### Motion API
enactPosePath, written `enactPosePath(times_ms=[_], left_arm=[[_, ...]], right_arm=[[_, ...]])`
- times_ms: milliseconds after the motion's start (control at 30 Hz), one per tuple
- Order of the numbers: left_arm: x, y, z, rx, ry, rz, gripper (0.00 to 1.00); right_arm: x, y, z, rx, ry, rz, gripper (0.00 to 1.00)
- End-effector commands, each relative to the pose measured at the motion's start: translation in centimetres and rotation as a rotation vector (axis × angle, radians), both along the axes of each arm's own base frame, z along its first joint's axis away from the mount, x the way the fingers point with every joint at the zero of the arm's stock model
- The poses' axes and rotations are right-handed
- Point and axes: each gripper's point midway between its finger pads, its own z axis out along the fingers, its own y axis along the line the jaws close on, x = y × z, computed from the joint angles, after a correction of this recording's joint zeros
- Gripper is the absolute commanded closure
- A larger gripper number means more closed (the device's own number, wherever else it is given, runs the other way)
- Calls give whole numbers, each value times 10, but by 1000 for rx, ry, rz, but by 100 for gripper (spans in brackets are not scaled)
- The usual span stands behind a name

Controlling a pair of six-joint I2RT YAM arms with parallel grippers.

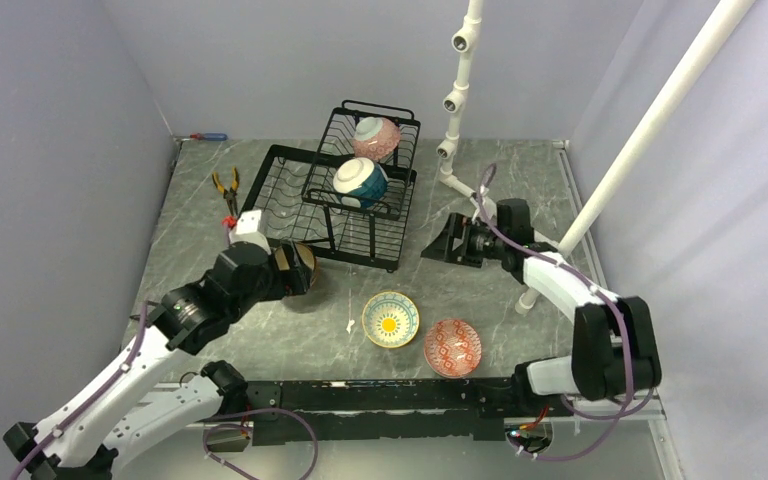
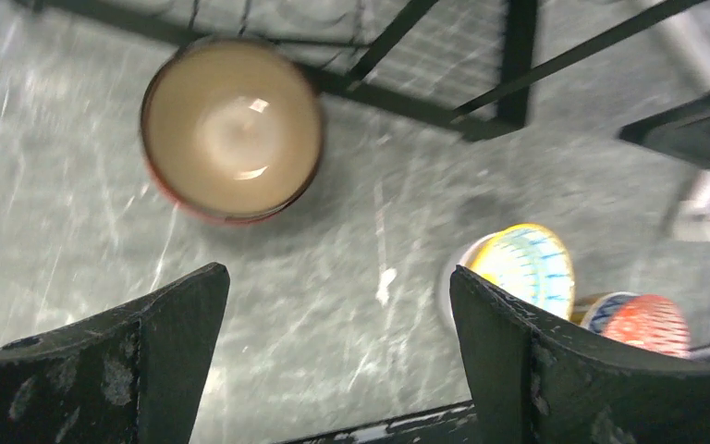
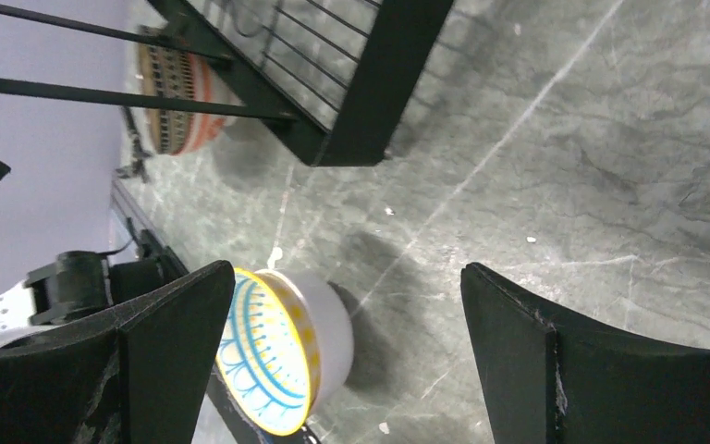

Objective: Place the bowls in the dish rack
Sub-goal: Adjust the dish rack at the center of the board.

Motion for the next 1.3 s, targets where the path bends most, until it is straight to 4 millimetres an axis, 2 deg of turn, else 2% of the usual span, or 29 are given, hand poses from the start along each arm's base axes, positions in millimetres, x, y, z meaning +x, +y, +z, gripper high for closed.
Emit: enactPosePath(times_ms=[0, 100, 233, 400, 567, 700, 800, 1100, 1167, 1267], left_arm=[[-11, 24, -51, 15, 178, 205, 6], [-14, 17, -74, -4, 241, 218, 7], [-12, 6, -91, -19, 289, 212, 9], [-10, 2, -95, -12, 309, 208, 9], [-10, 3, -92, 0, 309, 207, 10], [-10, 4, -90, -7, 302, 209, 10], [-11, 4, -90, -11, 302, 210, 10], [-11, 4, -93, -17, 308, 216, 10], [-11, 4, -93, -20, 308, 219, 10], [-11, 4, -92, -21, 308, 218, 11]], right_arm=[[25, 11, -14, -68, -42, -8, 4], [43, 23, -24, -75, -20, -25, 5], [62, 44, -31, -52, 5, -8, 7], [83, 57, -35, -50, 8, -9, 5], [99, 54, -55, -149, 35, -39, 7], [99, 43, -74, -261, 57, -50, 22], [100, 34, -79, -324, 51, -61, 34], [114, 5, -72, -489, 14, -130, 88], [117, -4, -74, -527, 21, -153, 95], [123, -14, -74, -543, 27, -177, 99]])
